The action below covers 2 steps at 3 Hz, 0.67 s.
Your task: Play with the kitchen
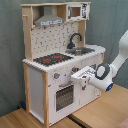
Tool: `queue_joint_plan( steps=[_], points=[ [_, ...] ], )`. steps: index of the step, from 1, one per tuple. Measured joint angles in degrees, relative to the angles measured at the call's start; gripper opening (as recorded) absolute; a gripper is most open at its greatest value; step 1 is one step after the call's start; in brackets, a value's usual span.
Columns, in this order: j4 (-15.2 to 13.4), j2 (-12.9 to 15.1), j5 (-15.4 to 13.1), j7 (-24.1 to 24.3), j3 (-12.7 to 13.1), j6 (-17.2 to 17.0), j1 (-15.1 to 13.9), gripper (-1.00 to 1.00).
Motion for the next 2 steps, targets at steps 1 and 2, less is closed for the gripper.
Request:
queue_joint_plan(
  steps=[1, 2],
  points=[
    [0.0, 0.0, 0.0, 0.2, 0.0, 0.1, 0.0, 1.00],
    [0.0, 0.0, 0.1, 10.0, 0.0, 3.0, -0.1, 1.00]
  ],
)
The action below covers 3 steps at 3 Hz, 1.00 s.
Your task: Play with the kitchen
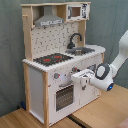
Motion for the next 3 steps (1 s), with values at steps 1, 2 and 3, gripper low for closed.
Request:
queue_joint_plan(
  steps=[1, 2, 3],
  points=[
    [0.0, 0.0, 0.1, 5.8, 0.0, 0.6, 0.0, 1.00],
    [0.1, 3.9, 3.9, 5.0, 1.7, 0.6, 0.1, 1.00],
    [0.1, 6.0, 6.0, 0.1, 3.2, 0.6, 0.3, 1.00]
  ],
)
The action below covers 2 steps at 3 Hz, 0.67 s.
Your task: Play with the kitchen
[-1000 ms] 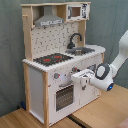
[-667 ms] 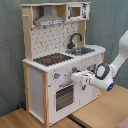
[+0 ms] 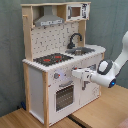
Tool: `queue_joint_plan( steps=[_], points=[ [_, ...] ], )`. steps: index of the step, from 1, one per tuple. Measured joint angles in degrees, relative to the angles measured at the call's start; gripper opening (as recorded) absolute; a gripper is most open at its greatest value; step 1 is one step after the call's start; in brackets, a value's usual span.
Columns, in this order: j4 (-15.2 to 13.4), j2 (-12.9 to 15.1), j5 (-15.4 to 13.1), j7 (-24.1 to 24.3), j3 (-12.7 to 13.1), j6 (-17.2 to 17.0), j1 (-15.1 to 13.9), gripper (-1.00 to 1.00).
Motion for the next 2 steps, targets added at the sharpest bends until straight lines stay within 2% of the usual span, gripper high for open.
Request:
queue_joint_plan(
  steps=[2],
  points=[
    [0.0, 4.4, 2.9, -9.7, 0.6, -0.7, 4.1, 1.00]
  ],
)
